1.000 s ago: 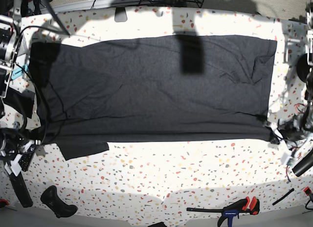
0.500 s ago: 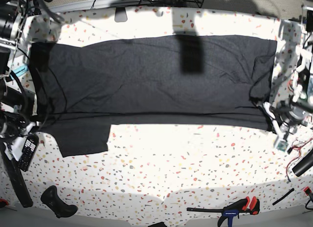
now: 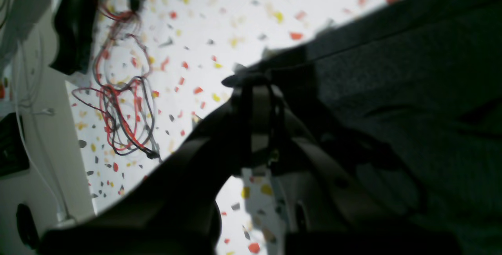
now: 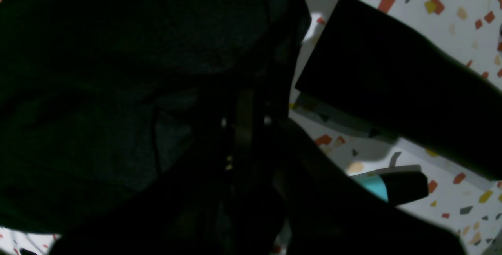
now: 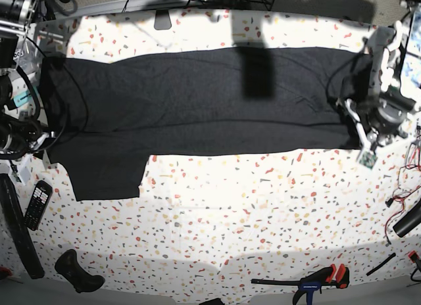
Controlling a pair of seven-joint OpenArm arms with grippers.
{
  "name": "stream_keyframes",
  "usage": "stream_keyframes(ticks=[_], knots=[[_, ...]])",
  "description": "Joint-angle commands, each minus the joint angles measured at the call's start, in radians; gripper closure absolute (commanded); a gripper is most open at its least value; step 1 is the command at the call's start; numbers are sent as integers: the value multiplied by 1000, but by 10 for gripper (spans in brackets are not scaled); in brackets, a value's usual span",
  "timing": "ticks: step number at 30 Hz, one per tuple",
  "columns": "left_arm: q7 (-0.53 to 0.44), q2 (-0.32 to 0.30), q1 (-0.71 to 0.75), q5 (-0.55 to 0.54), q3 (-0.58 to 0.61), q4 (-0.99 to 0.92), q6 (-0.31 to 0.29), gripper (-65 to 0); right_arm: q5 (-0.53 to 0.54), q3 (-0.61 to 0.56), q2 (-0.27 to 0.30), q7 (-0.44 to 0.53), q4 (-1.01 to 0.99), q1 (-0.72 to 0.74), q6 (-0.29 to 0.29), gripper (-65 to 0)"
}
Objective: Fold the T-shirt properly
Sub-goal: 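Grasp the opposite shirt side with the left gripper and lift it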
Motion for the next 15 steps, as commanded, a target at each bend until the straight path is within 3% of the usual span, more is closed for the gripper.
stream_keyframes(ticks=[1, 6, 15], knots=[[-19, -17, -1, 37, -9, 26, 11, 0, 8, 10, 25, 4, 23, 15, 9, 0], [-7, -17, 45, 100, -9, 35, 45, 0, 8, 11, 24, -15, 41, 5, 9, 0], [0, -12, 79, 103, -9, 35, 49, 0, 8, 14, 24, -18, 42, 5, 9, 0]])
